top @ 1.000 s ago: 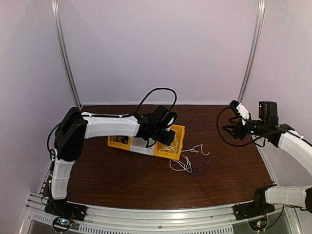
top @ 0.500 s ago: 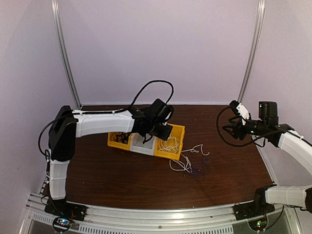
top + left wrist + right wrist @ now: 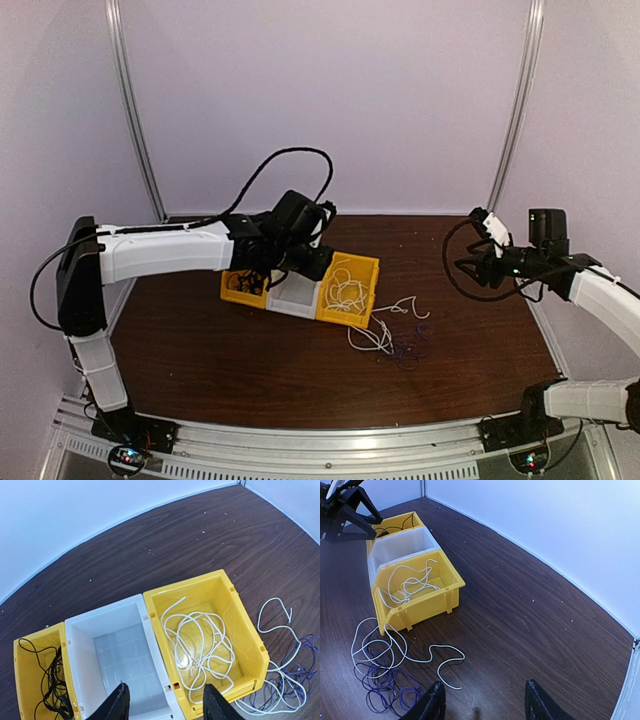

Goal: Untangle the cables

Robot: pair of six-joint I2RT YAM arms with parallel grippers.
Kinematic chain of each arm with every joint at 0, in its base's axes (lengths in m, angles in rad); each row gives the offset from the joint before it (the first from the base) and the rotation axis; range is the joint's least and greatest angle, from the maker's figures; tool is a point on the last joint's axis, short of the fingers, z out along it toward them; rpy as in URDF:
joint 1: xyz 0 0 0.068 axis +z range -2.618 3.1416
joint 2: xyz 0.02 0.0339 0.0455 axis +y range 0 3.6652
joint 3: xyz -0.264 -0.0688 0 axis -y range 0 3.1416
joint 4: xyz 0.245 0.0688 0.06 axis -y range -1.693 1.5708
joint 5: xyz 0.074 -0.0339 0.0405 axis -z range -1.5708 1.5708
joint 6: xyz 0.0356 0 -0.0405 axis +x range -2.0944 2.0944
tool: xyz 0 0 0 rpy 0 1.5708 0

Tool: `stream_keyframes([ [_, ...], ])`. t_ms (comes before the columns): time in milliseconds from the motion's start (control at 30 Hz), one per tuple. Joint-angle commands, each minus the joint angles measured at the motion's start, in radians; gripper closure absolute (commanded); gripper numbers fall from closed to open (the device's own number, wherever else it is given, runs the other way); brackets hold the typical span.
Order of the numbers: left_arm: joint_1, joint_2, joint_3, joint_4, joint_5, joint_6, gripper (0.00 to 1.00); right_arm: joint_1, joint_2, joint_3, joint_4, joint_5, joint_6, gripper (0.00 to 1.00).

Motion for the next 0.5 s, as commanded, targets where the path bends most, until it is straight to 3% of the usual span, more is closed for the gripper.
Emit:
stream_keyframes([
  [0,0.04,-0.093,-0.113,0.105,0.054,0.017,0.48,-0.005,0.03,0.024,-0.042,-0.058,-0.046,0.47],
  [133,0.078,-0.187,-0.243,0.169,0.096,0.02,0.47,0.018,0.09,0.074,-0.101,-0.094,-0.077,0.49],
  [267,0.147,-0.314,-0.347,0.212,0.229,0.021,0.44,0.073,0.166,0.15,-0.188,-0.103,-0.14,0.5],
  [467,0.238,-0.466,-0.407,0.224,0.295,0.09,0.37,0.191,0.278,0.259,-0.298,-0.061,-0.241,0.5],
])
